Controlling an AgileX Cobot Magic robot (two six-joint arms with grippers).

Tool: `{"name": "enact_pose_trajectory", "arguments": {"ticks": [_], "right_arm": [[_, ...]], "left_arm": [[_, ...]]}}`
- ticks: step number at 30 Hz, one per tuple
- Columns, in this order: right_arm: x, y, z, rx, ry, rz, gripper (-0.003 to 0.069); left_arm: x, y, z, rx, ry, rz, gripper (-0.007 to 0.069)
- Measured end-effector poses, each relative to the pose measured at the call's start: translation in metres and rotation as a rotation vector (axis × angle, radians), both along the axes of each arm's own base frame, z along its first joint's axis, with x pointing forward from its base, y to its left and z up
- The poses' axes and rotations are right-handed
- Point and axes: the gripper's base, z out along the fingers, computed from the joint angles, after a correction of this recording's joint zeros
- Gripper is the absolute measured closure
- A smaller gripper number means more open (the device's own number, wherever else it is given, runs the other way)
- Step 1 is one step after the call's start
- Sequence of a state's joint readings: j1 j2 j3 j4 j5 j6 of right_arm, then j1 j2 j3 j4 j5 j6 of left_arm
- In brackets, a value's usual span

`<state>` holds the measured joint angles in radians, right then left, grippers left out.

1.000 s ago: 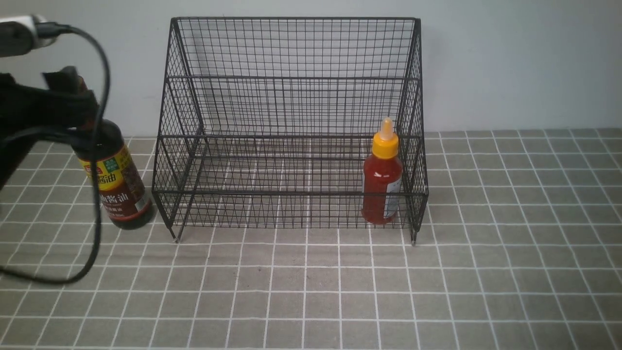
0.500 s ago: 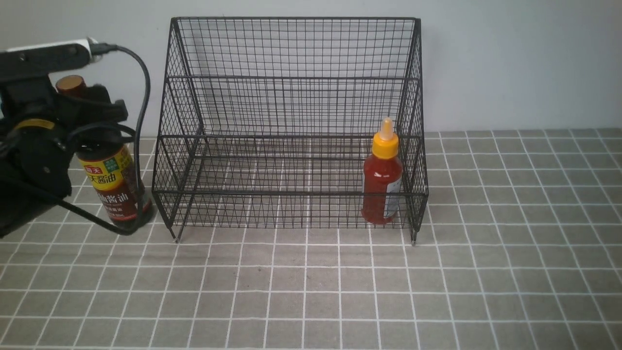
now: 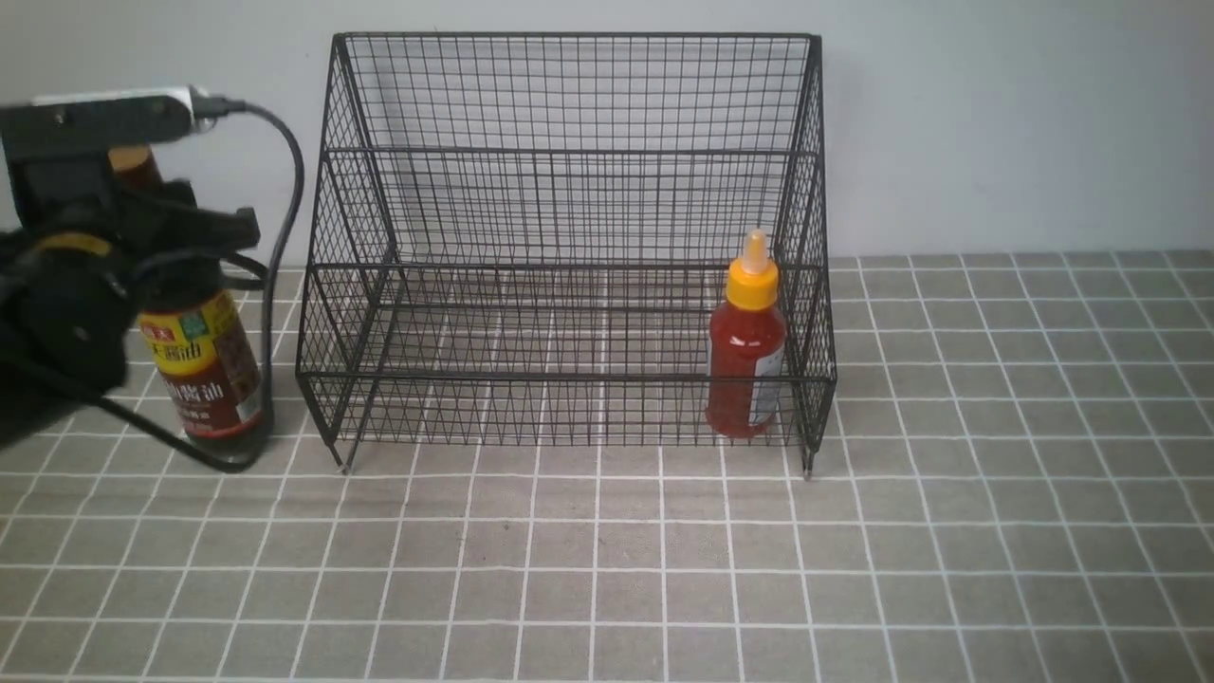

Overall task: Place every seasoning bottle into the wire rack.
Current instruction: Use the left arm to put the condiment bottle back on the shelf

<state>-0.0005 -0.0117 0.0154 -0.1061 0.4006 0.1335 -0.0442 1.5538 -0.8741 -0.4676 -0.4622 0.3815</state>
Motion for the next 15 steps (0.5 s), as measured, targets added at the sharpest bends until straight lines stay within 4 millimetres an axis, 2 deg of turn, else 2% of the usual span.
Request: {"name": "enact_pose_trajectory", "arguments": {"ticks": [5,8,9,10,11,12,13,15], "right_arm": [[0.0,0.0,0.0,0.0,0.0,0.0,0.0671],[0.0,0.0,0.0,0.0,0.0,0.0,0.0671],[0.0,0.0,0.0,0.0,0.0,0.0,0.0671],[0.0,0.0,0.0,0.0,0.0,0.0,0.0671],[0.0,0.0,0.0,0.0,0.0,0.0,0.0671],[0.0,0.0,0.0,0.0,0.0,0.0,0.0671],[0.0,0.0,0.0,0.0,0.0,0.0,0.0671],[0.0,0.0,0.0,0.0,0.0,0.0,0.0671]], "left_arm": [[-0.012,-0.004,0.087,0.007,-0.206,-0.051,0.0372],[-0.019,-0.009,0.122,0.002,-0.285,-0.077,0.0372],[-0.023,-0.014,0.143,0.003,-0.333,-0.101,0.0372],[-0.023,-0.015,0.145,0.003,-0.338,-0.105,0.0372],[-0.025,-0.024,0.161,0.005,-0.377,-0.138,0.0372],[-0.026,-0.031,0.169,0.004,-0.393,-0.164,0.0372],[-0.026,-0.032,0.169,0.005,-0.393,-0.168,0.0372],[-0.024,-0.05,0.179,-0.006,-0.408,-0.226,0.0372]]}}
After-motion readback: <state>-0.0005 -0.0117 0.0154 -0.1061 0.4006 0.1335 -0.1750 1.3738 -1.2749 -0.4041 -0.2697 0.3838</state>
